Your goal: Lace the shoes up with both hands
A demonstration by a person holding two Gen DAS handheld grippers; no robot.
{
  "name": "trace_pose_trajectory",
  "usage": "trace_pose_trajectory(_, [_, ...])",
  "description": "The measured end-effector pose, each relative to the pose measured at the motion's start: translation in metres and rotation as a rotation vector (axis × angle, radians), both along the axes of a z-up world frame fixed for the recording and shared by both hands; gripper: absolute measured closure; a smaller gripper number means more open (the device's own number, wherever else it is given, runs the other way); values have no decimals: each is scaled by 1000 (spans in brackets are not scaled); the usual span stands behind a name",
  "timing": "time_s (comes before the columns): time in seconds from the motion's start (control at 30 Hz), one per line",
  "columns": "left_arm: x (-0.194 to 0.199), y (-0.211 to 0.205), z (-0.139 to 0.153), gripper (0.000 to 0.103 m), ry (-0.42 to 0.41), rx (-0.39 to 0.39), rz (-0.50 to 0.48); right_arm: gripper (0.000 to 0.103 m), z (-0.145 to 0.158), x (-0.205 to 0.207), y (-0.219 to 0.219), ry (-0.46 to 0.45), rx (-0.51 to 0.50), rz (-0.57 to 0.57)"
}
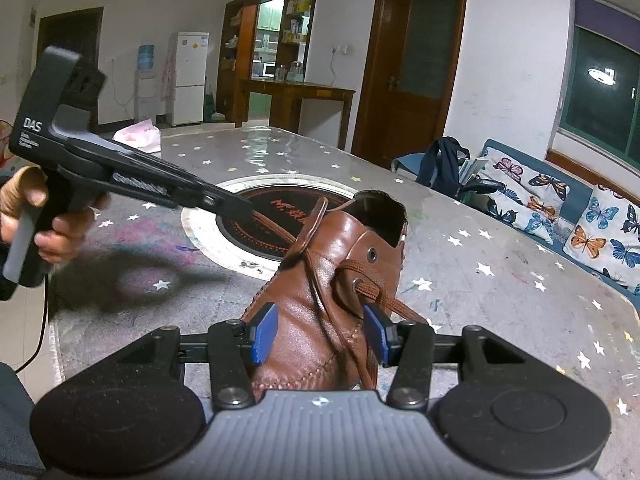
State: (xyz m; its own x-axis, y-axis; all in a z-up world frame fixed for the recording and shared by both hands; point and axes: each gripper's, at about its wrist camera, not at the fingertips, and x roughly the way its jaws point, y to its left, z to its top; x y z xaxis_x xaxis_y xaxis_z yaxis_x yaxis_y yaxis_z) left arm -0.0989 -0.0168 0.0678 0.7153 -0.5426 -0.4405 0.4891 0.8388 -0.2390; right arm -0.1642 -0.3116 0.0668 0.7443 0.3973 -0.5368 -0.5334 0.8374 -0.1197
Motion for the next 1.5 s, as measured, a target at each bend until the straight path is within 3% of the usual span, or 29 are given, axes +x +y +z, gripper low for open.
trace_pose_trajectory(0.07, [-2,10,-1,93,19,-50,14,55,0,-1,0,1,11,0])
trace_pose_trajectory(0.17, [-6,16,-4,63,28,-118,33,54,1,-2,2,3,22,2])
trace_pose_trajectory(0.2, [-8,16,-6,57,32,-141,33,54,1,-3,3,3,23,3])
trace_pose_trajectory(0.37, [-6,8,-19,57,120,-254,17,52,2,-5,5,2,24,3])
trace_pose_trajectory(0.53, [6,8,-33,54,221,-387,69,50,3,-5,4,3,36,-8])
trace_pose_trajectory(0.67, [12,18,-39,56,243,-514,93,49,1,-5,3,8,41,-13])
trace_pose_trajectory(0.73, [15,19,-40,57,238,-538,96,49,-1,-4,3,12,42,-16])
trace_pose_trajectory(0.77, [16,18,-40,58,231,-543,97,49,-2,-4,2,14,45,-17])
trace_pose_trajectory(0.9, [20,17,-42,83,246,-584,82,49,-3,-3,2,22,56,-20])
trace_pose_trajectory(1.0, [21,15,-40,93,236,-585,72,49,-4,-1,2,30,64,-28])
trace_pose_trajectory(1.23, [14,5,-31,96,178,-514,78,46,-6,5,-5,78,101,-66])
trace_pose_trajectory(1.5, [11,-20,-20,96,113,-339,53,39,-7,9,-9,116,130,-97])
